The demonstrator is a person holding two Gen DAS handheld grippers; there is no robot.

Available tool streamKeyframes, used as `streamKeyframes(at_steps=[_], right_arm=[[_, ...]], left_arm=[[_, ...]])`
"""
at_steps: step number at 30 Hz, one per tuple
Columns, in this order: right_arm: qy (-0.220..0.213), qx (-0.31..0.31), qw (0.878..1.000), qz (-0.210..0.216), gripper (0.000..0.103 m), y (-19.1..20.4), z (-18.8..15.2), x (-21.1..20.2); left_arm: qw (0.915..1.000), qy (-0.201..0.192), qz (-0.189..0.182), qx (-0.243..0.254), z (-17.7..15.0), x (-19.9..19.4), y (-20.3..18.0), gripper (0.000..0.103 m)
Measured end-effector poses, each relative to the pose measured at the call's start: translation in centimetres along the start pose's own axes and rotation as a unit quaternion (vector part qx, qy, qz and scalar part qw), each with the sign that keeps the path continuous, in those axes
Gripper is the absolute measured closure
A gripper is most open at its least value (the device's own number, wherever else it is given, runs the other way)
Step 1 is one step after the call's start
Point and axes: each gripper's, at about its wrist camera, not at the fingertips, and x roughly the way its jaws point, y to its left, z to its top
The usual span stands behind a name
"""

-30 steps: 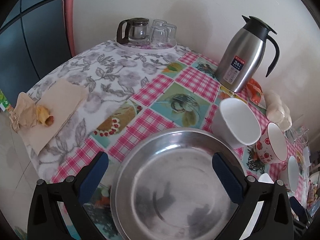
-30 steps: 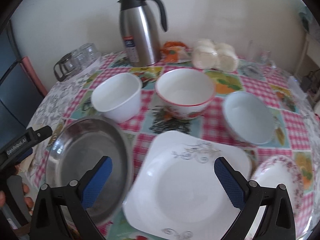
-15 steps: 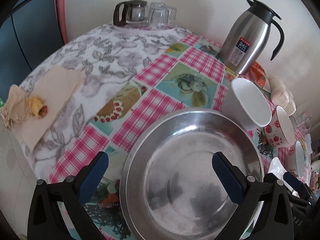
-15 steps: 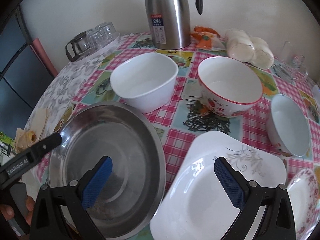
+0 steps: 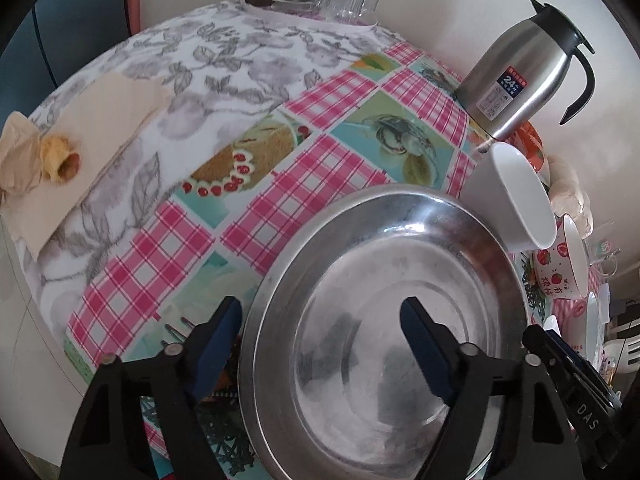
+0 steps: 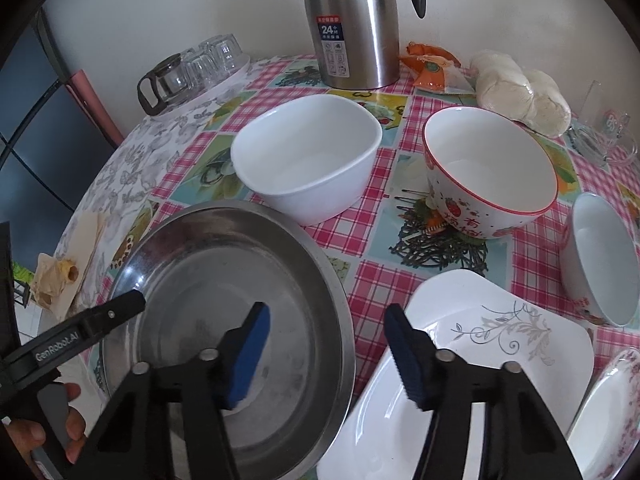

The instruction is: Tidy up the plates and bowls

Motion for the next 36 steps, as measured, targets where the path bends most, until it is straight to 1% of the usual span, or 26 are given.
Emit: streamKeyframes(at_steps=[2, 4, 8, 10, 11, 13, 15, 24, 26, 28, 29, 33, 36], right_arm=[[0.001, -0.001, 1.000, 0.001, 0.052, 0.0, 0.0, 0.3], [0.005, -0.004, 1.000, 0.002, 0.060, 0.1, 0.0, 0.5], [0.012, -0.009, 1.000, -0.004, 0.069, 0.3, -0.1, 1.0], [0.013, -0.004, 1.000, -0.007, 0.076, 0.1, -0.1, 1.1], [0.014, 0.000, 1.000, -0.007, 0.077, -0.1, -0.1, 1.2], [0.020, 0.009, 1.000, -0.006, 0.085, -0.5, -0.1, 1.5], [0.029, 0.017, 0.999, -0.004, 0.088, -0.9, -0.1, 1.9], [0.028, 0.016, 0.999, -0.001, 0.088, -0.9, -0.2, 2.3], [0.027, 0.013, 1.000, -0.005, 0.088, -0.8, -0.3, 2.2], [0.028, 0.009, 0.999, -0.011, 0.087, -0.6, -0.3, 2.2], [0.030, 0.009, 0.999, -0.012, 0.087, -0.6, -0.4, 2.1], [0.025, -0.009, 1.000, 0.008, 0.087, -0.1, -0.6, 1.3], [0.017, -0.027, 0.999, 0.011, 0.087, 0.4, -0.6, 0.5]], left_arm=[[1.0000, 0.004, -0.003, -0.004, 0.0, 0.2, 0.1, 0.029], [0.9999, 0.007, -0.002, -0.007, -0.1, 0.4, 0.3, 0.035], [0.9999, 0.012, 0.001, -0.011, -0.3, 0.6, 0.9, 0.043], [0.9998, 0.016, 0.003, -0.016, -0.3, 0.6, 1.3, 0.049], [0.9996, 0.019, 0.004, -0.019, -0.3, 0.7, 1.5, 0.051], [0.9996, 0.018, 0.004, -0.022, -0.4, 0.5, 1.8, 0.056], [0.9995, 0.017, 0.005, -0.025, -0.4, 0.4, 2.0, 0.058], [0.9996, 0.008, 0.017, -0.021, -0.9, 0.0, 1.8, 0.065], [0.9995, 0.007, 0.022, -0.022, -0.8, 0.1, 1.5, 0.067], [0.9993, 0.007, 0.027, -0.027, -1.0, -0.1, 1.7, 0.075], [0.9991, 0.006, 0.028, -0.032, -1.1, -0.2, 1.9, 0.076], [0.9983, 0.001, 0.021, -0.054, -1.5, -0.8, 3.0, 0.076], [0.9982, -0.007, 0.016, -0.057, -1.8, -1.3, 3.2, 0.076]])
